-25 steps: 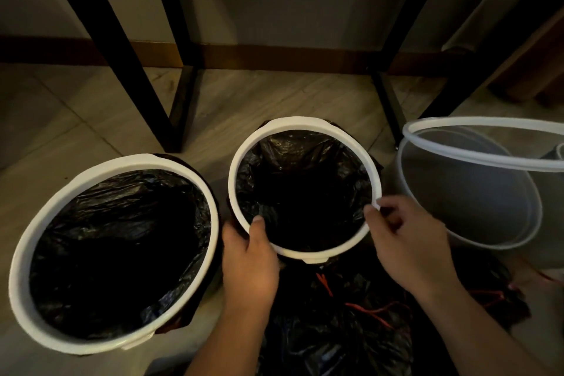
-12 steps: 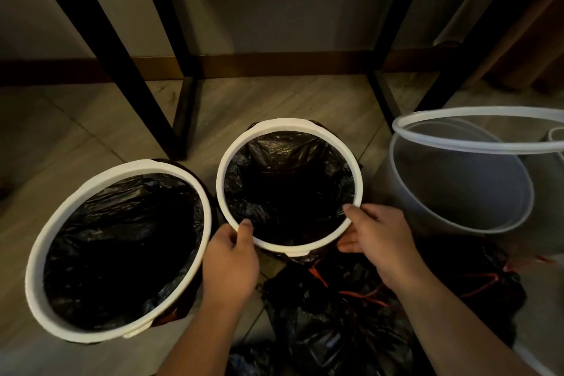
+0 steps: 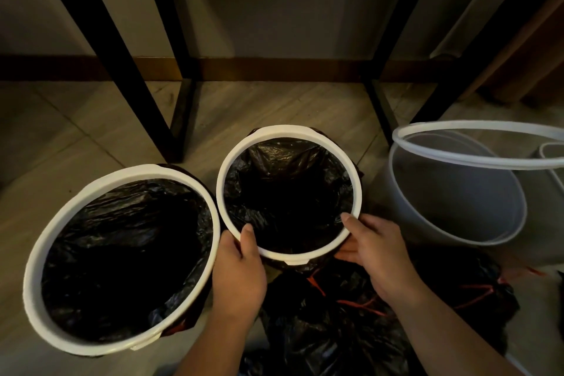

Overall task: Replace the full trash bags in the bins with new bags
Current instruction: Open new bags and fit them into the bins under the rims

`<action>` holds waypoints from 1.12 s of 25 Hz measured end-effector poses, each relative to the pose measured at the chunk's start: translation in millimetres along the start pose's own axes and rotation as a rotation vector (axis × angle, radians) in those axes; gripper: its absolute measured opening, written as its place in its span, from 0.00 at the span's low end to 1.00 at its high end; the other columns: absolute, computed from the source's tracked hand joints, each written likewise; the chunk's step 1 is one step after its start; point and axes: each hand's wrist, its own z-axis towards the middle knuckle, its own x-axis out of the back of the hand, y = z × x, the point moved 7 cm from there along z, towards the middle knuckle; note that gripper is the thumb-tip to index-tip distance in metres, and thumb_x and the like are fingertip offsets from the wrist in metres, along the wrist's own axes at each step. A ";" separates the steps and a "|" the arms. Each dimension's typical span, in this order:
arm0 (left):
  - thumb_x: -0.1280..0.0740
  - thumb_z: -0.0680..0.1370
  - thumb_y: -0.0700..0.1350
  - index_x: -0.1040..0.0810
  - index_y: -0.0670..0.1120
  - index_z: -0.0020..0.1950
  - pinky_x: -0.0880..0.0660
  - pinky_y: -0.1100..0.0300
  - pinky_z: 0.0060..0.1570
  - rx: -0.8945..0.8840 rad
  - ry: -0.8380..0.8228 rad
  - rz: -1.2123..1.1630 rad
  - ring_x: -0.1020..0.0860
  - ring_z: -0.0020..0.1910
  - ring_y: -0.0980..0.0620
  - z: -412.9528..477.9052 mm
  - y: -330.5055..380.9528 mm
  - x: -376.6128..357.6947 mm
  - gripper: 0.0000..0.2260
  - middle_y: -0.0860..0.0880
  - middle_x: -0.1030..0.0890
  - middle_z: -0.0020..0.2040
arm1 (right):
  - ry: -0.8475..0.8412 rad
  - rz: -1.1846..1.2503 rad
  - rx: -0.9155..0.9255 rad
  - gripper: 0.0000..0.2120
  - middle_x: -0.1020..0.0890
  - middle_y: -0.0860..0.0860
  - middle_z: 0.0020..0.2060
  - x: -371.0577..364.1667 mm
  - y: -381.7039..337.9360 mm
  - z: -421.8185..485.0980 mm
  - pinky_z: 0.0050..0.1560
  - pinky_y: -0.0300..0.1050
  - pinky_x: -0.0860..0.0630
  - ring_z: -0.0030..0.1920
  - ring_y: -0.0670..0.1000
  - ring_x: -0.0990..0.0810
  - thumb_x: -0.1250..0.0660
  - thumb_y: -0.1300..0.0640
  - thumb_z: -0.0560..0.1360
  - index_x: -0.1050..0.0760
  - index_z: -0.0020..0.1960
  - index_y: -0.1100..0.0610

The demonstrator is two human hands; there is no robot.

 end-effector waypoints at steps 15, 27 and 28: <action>0.38 0.79 0.70 0.21 0.45 0.42 0.23 0.47 0.51 0.424 -0.111 0.260 0.19 0.43 0.43 -49.6 51.6 10.2 0.28 0.45 0.17 0.39 | 0.065 -0.115 -0.434 0.25 0.13 0.59 0.51 8.5 -39.6 -39.8 0.43 0.51 0.13 0.43 0.57 0.10 0.22 0.44 0.75 0.22 0.64 0.58; 0.28 0.79 0.55 0.24 0.56 0.50 0.30 0.61 0.44 0.003 -0.130 0.288 0.17 0.48 0.53 -63.6 387.4 36.2 0.06 0.57 0.17 0.42 | 0.043 -0.054 -0.135 0.07 0.13 0.56 0.37 24.3 -362.2 -75.0 0.35 0.44 0.18 0.35 0.54 0.13 0.25 0.56 0.78 0.15 0.42 0.54; 0.28 0.78 0.54 0.24 0.56 0.50 0.28 0.58 0.46 -0.074 -0.138 0.328 0.17 0.50 0.50 -57.0 423.8 31.7 0.06 0.56 0.17 0.43 | 0.068 -0.086 -0.072 0.07 0.13 0.54 0.36 30.6 -400.8 -67.8 0.34 0.43 0.19 0.35 0.52 0.14 0.26 0.56 0.79 0.15 0.42 0.54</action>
